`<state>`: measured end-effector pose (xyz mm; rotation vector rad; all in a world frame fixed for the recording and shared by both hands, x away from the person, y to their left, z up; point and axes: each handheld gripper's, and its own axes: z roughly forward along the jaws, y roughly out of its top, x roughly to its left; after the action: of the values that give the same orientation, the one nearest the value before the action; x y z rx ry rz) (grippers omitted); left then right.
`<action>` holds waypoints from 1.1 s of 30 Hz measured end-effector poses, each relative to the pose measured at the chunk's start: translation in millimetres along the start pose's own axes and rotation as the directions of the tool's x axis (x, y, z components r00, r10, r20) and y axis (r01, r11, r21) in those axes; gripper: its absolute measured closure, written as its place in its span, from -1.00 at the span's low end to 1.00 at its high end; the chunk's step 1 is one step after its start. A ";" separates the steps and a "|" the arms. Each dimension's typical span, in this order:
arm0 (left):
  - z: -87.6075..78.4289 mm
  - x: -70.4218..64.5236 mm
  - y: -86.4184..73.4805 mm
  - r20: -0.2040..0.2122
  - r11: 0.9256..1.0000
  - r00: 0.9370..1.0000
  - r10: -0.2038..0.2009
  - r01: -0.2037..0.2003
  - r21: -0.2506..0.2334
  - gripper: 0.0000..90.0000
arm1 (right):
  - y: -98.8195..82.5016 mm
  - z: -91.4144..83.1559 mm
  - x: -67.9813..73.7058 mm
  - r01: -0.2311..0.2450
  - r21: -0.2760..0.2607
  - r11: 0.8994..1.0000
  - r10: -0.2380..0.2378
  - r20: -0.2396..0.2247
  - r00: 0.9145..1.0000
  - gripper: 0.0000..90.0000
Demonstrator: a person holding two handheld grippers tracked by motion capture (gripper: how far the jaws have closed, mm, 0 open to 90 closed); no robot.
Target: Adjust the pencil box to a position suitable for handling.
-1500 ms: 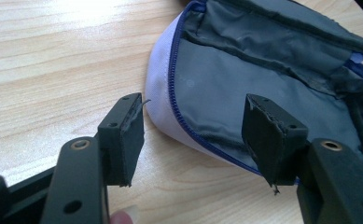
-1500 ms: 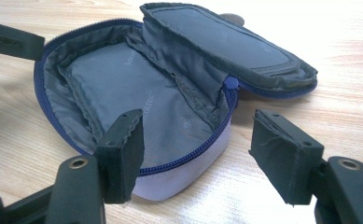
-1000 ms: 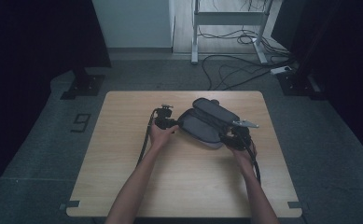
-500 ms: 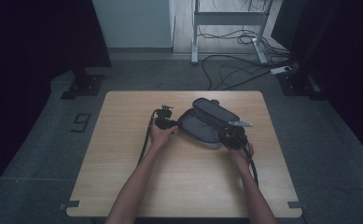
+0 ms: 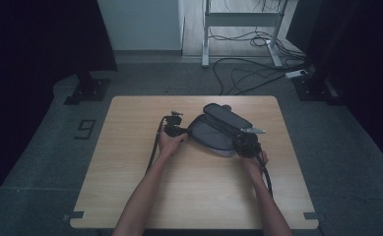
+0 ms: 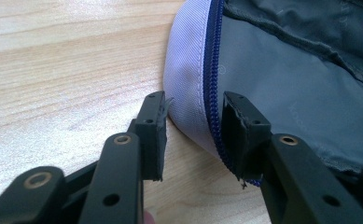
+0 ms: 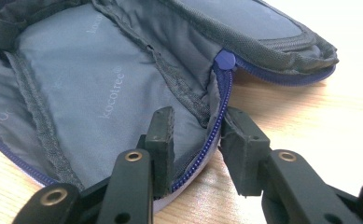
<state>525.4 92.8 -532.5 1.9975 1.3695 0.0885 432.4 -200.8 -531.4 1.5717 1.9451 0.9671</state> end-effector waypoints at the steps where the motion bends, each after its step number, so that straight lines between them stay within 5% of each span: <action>1: 0.1 -0.2 0.6 0.004 1.000 1.000 0.002 -0.002 0.007 0.39 | -0.1 0.3 -0.4 0.000 0.003 1.000 0.000 -0.001 1.000 0.43; 14: -2.9 -1.3 3.1 0.005 1.000 1.000 0.001 -0.001 0.029 0.75 | -1.1 1.0 -6.6 -0.018 0.012 1.000 0.018 -0.006 1.000 0.90; 33: -9.9 2.7 3.8 0.042 0.999 0.999 -0.009 0.007 0.039 0.94 | 3.5 -15.7 -6.7 -0.012 -0.053 0.999 0.010 -0.034 0.999 0.91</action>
<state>525.4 99.3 -523.8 2.0146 1.3623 0.0166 424.9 -210.6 -519.1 1.5477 1.9193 1.0477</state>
